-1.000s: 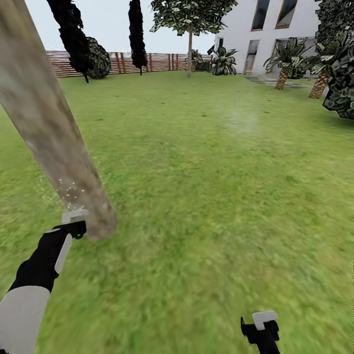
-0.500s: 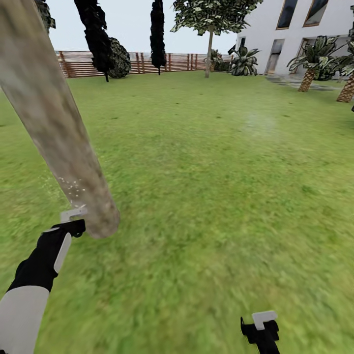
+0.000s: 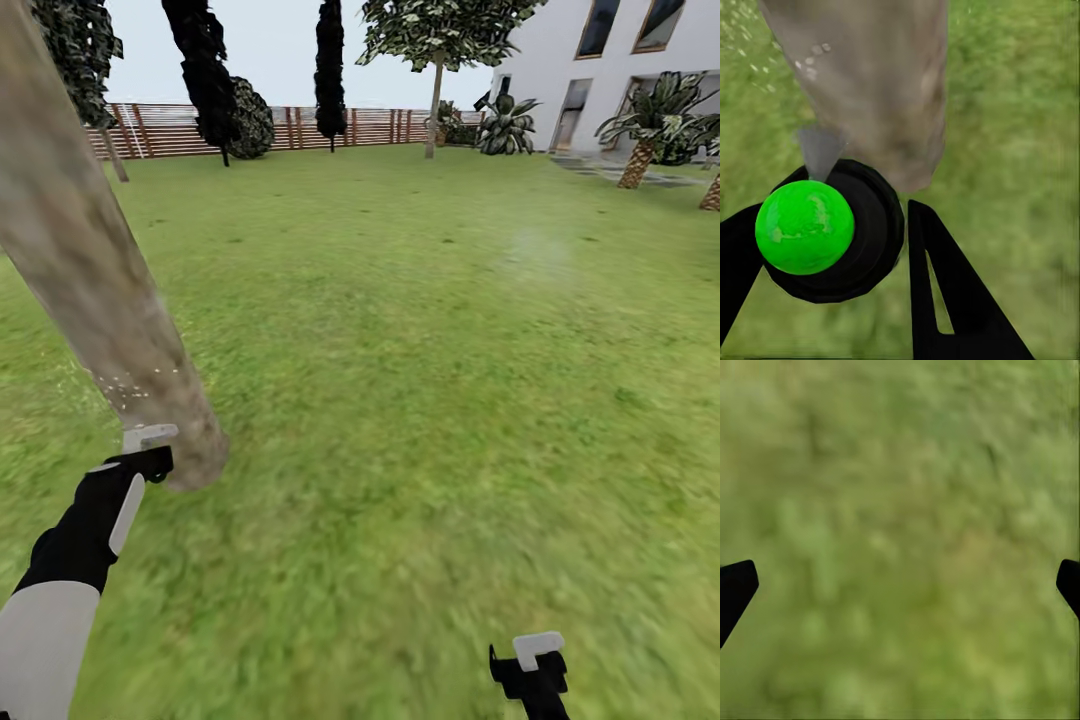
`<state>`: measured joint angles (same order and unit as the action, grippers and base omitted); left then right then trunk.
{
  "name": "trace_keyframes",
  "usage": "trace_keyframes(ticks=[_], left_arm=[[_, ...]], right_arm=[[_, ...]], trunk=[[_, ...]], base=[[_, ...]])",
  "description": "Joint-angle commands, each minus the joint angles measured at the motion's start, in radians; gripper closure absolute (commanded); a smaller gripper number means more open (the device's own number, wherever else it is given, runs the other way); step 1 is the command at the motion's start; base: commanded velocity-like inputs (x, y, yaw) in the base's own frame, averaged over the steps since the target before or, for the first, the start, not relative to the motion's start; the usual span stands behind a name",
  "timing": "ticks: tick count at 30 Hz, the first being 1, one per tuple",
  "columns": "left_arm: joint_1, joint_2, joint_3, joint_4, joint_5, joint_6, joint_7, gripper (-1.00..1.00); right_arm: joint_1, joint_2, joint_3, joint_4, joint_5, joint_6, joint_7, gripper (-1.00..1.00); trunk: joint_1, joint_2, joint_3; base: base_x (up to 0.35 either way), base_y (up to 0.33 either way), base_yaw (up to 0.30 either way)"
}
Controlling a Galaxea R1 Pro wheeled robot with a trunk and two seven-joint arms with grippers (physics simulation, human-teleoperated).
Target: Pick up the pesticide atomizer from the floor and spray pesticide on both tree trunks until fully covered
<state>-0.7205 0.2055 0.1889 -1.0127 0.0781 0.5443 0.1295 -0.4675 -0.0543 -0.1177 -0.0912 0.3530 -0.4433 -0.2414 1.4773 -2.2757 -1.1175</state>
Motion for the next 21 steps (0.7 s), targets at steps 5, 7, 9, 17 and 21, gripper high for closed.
trace_keyframes(ticks=[5, 7, 9, 17, 21], left_arm=[[0.005, 0.008, 0.001, 0.039, 0.007, -0.003, 0.011, 1.0], [0.006, 0.011, 0.001, 0.068, 0.006, -0.004, 0.011, 1.0], [0.006, 0.013, 0.002, 0.08, 0.006, -0.004, 0.012, 1.0], [0.008, 0.013, 0.028, 0.127, 0.005, -0.01, 0.012, 1.0], [0.008, 0.01, 0.029, 0.133, 0.005, -0.011, 0.013, 1.0]], right_arm=[[0.0, 0.0, -0.008, 0.001, 0.011, -0.003, -0.002, -1.0], [0.0, 0.001, -0.008, 0.001, 0.011, -0.003, -0.002, -1.0], [0.0, 0.0, -0.008, 0.001, 0.011, -0.003, -0.002, -1.0], [0.0, 0.001, -0.008, 0.001, 0.011, -0.003, -0.002, -1.0], [0.0, 0.001, -0.008, 0.002, 0.011, -0.003, -0.002, -1.0]], trunk=[[0.0, 0.0, -0.001], [0.0, 0.0, -0.001], [0.0, 0.0, -0.001], [0.0, 0.0, -0.001], [0.0, 0.0, -0.001]], base=[[0.139, -0.253, 0.274], [0.142, -0.253, 0.15], [0.151, -0.253, 0.034], [0.167, -0.25, 0.058], [0.205, -0.218, 0.266]])
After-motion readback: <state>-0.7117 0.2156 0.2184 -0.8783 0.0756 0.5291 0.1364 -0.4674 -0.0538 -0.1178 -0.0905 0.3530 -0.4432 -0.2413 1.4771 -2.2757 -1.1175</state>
